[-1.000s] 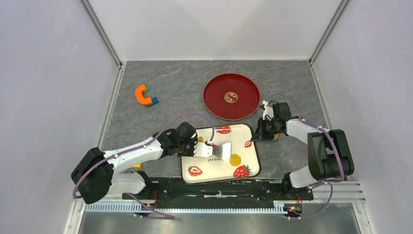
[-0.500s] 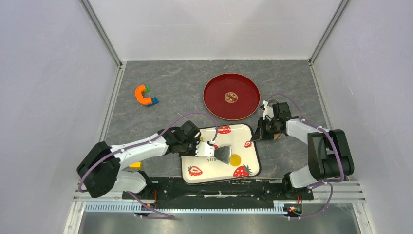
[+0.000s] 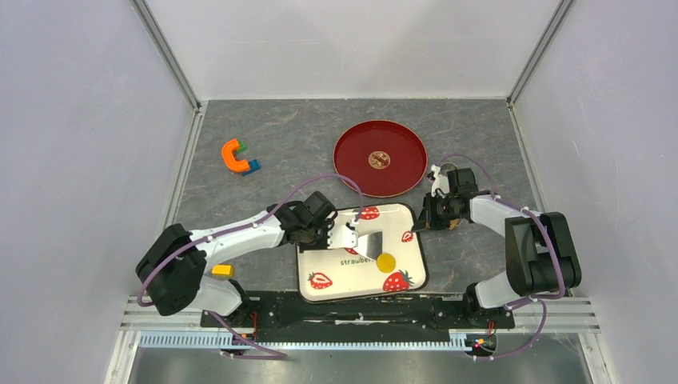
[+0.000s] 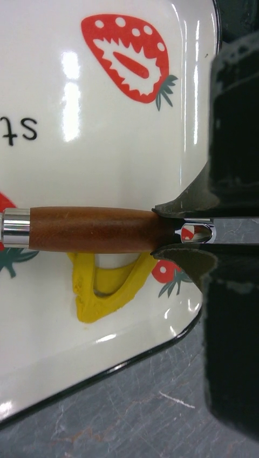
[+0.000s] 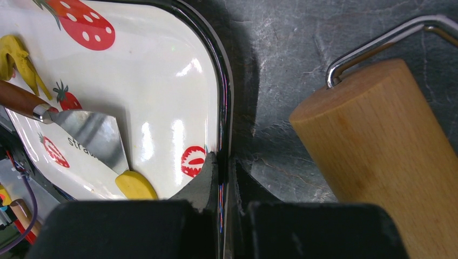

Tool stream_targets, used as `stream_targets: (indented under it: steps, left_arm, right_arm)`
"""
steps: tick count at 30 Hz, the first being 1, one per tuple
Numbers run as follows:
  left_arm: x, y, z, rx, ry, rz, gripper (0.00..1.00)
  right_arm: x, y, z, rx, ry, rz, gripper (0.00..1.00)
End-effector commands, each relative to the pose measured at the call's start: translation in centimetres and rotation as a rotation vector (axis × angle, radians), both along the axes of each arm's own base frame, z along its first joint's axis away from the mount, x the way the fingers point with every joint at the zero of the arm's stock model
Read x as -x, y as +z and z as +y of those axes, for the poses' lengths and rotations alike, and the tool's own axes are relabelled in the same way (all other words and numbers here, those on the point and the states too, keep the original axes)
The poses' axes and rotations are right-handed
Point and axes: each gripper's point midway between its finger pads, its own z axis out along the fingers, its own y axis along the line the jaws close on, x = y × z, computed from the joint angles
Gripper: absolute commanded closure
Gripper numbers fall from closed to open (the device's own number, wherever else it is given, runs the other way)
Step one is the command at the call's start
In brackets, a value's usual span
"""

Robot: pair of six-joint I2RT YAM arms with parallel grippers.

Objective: Roll out the dumpling wrappers from the dough

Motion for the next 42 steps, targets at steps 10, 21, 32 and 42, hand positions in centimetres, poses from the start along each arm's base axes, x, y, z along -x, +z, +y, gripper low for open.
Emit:
stream_targets:
  steps: [10, 21, 32, 42]
  left_arm:
    - [-1.1, 1.8, -2.2, 0.049, -0.007, -0.047, 0.98]
    - [0.9, 1.2, -1.7, 0.016, -0.085, -0.041, 0.98]
    - [1.6, 1.2, -2.3, 0.022, -0.157, -0.018, 0.98]
    - [1.7, 1.1, -3.9, 0.022, -0.207, -0.007, 0.98]
  right_arm:
    - [4.5, -3.4, -1.9, 0.121, 0.029, 0.162, 1.0]
    - [4.4, -3.3, -1.8, 0.118, 0.032, 0.16, 1.0]
    - [4.3, -3.3, -1.7, 0.114, 0.033, 0.161, 1.0]
    - [4.4, -3.4, -1.8, 0.116, 0.034, 0.164, 1.0]
